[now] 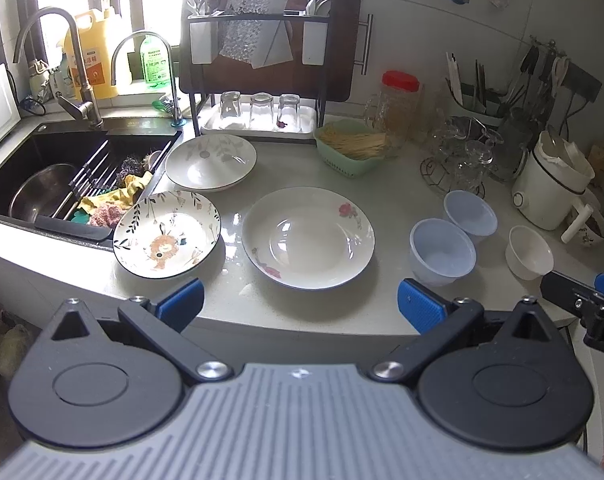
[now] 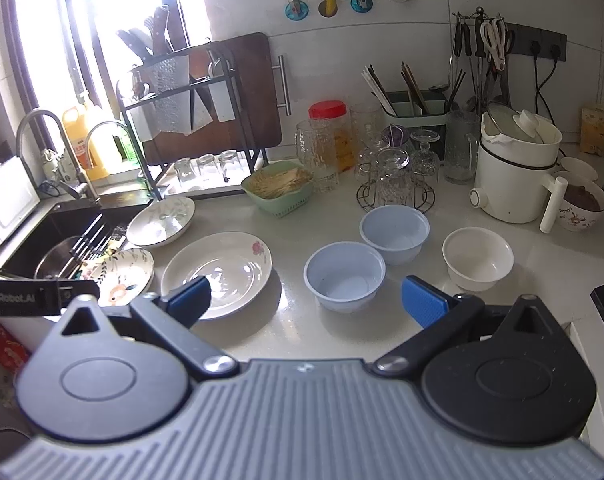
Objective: Organize plates and bowls
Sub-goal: 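Move both grippers toward the floral fox-print plate on the counter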
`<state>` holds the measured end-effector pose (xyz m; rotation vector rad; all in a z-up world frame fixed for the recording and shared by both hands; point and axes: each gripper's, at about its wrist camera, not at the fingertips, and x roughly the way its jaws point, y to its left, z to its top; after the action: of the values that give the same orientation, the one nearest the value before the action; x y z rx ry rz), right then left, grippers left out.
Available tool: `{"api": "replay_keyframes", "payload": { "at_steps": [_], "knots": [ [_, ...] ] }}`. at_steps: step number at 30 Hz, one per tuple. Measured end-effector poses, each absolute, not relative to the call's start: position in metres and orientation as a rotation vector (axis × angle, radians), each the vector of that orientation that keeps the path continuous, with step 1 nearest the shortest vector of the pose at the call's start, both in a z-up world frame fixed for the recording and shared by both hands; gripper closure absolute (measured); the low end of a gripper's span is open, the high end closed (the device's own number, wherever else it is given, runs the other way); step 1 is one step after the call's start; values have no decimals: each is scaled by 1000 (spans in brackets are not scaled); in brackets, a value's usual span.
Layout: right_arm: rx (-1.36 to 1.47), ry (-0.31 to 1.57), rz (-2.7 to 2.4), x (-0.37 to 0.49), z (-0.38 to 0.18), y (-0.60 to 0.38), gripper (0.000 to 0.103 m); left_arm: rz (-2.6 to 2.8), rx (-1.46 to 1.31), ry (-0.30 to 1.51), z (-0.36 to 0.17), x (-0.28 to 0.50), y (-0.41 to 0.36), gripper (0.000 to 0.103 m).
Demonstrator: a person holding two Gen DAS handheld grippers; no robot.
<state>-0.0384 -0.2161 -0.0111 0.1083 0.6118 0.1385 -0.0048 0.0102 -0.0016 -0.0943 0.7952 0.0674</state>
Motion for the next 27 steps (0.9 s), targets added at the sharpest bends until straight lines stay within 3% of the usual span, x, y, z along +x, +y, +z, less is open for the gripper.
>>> {"api": "replay_keyframes", "payload": {
  "at_steps": [27],
  "knots": [
    [95,619,140,-50,-12,-211,0,67,-78,771,-2,-17,15,0]
  ]
}}
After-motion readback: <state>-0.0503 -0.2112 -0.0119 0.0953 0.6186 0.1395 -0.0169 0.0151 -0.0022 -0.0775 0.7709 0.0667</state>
